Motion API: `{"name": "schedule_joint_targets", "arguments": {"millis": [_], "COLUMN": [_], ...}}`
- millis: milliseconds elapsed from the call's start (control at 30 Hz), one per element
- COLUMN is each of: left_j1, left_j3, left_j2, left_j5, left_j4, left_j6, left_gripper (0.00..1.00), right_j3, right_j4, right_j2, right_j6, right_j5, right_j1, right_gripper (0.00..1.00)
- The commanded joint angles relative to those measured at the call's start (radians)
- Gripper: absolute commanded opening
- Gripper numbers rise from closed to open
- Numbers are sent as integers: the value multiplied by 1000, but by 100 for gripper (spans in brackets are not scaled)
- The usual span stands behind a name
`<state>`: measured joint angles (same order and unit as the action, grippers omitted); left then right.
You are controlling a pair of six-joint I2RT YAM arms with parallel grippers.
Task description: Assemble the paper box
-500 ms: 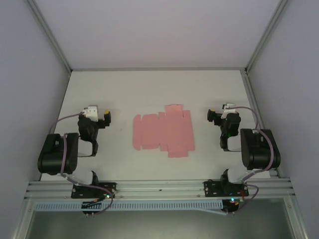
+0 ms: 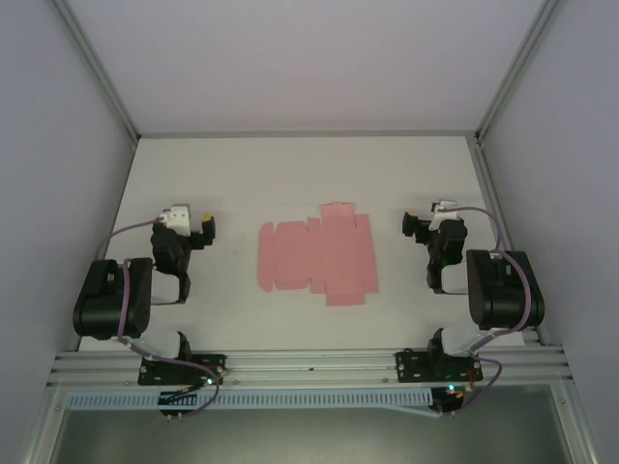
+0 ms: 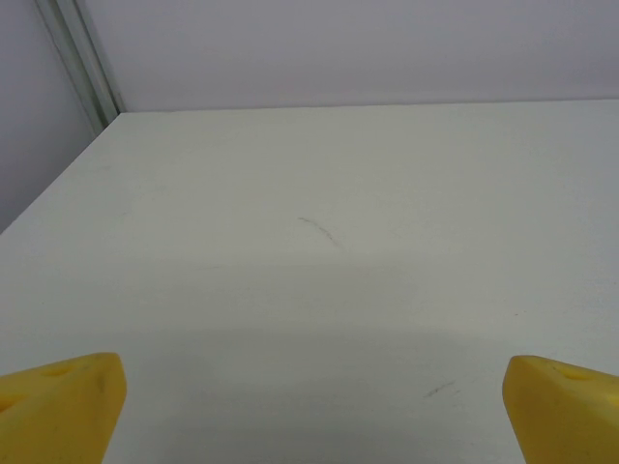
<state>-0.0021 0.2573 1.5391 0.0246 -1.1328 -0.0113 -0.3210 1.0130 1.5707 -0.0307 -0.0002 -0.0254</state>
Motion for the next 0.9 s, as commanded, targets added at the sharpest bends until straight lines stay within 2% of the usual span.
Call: {"name": "schedule_joint_targets", "arguments": {"millis": [0,267,467,633,700,867], "left_j1": [-5,-6,-4,-7,-7,-23], "left_j3": [18,24,57,106,143,284], "left_j2": [3,-3,-80,-143,-193,-304], "left_j5": [2,-5,-13,-1,8,-57], "left_j4": [-24,-11,104,248,349,704], "left_j6": [-21,-21,-46,-41,-19,220], "left_gripper": [100,100,100,100,100,100], "right_j3": [-16,-12,-17,-38,-80,-286], "right_j4": [4,10,-28,-136,-268,-730], "right_j2": [-7,-9,-53,-136,-194,-320], "right_j6": [-12,-13,-12,-5,-6,-87], "right_j5": [8,8,13,7,36,103], "right_j1": [6,7,7,12,29,130], "right_gripper": [100,100,100,100,100,100]}}
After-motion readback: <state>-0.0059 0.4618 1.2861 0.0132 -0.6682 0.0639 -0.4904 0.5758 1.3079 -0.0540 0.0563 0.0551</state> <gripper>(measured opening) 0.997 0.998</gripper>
